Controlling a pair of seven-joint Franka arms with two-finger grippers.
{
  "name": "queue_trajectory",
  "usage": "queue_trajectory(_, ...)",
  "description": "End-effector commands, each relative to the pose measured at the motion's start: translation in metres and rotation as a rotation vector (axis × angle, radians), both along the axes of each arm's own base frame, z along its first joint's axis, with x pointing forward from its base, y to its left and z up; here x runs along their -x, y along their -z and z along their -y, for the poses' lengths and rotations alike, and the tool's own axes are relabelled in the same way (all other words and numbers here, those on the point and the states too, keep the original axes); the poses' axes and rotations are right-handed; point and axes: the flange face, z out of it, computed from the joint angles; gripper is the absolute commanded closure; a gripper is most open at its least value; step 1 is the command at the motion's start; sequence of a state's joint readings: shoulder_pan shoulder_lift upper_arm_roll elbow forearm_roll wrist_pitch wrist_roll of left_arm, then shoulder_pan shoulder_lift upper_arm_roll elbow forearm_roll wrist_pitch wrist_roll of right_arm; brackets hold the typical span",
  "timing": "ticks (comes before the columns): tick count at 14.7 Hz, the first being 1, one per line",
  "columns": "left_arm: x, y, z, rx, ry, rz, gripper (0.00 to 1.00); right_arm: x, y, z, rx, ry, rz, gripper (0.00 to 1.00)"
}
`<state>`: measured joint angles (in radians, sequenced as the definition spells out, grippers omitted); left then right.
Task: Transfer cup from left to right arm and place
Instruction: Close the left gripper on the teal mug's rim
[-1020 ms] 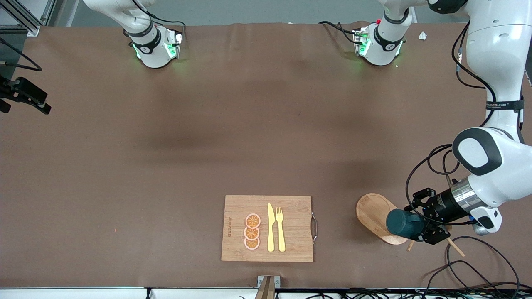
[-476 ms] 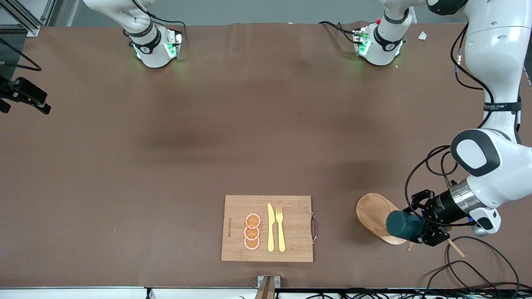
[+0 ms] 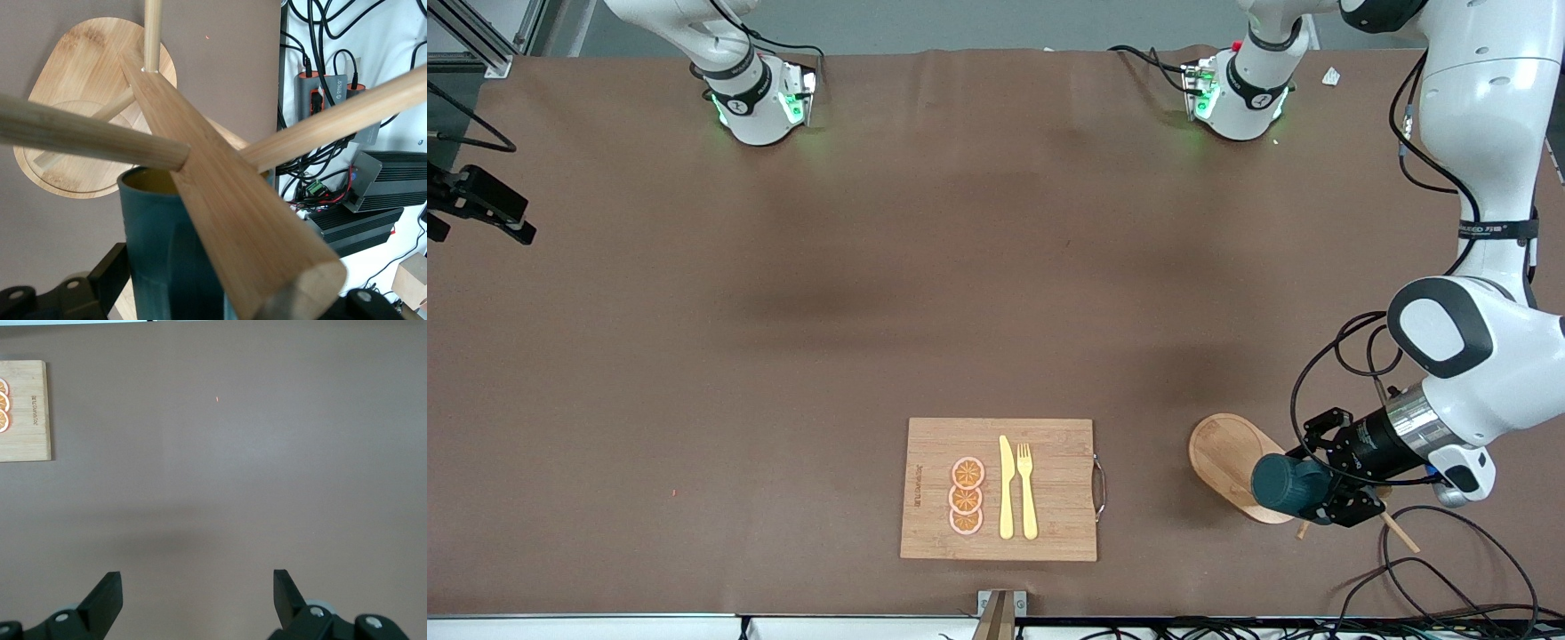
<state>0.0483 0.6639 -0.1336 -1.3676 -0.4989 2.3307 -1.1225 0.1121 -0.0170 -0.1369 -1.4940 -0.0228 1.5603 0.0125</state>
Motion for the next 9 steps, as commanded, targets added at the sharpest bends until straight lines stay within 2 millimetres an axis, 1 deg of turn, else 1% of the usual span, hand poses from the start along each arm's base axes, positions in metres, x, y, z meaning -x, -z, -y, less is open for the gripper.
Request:
queue_trajectory(1,-0.005,0.004,0.002,0.016,0.009,0.018,0.19,0.005,-0.001,0.002,-0.016,0.004,0.004,0.0)
queue_trajectory(3,-0.004,0.002,0.002,0.017,0.01,0.016,0.24,0.005,-0.001,0.002,-0.016,0.004,0.004,0.0)
queue_trajectory(6,-0.003,-0.005,0.0,0.017,0.013,0.016,0.26,0.005,-0.001,0.003,-0.016,0.006,0.004,0.0)
queue_trajectory(8,-0.001,-0.015,0.001,0.02,0.02,0.014,0.26,0.005,-0.001,0.003,-0.016,0.006,0.004,0.0)
queue_trajectory(9,0.0,-0.023,-0.001,0.02,0.022,0.017,0.26,0.005,-0.001,0.002,-0.016,0.006,0.004,0.0)
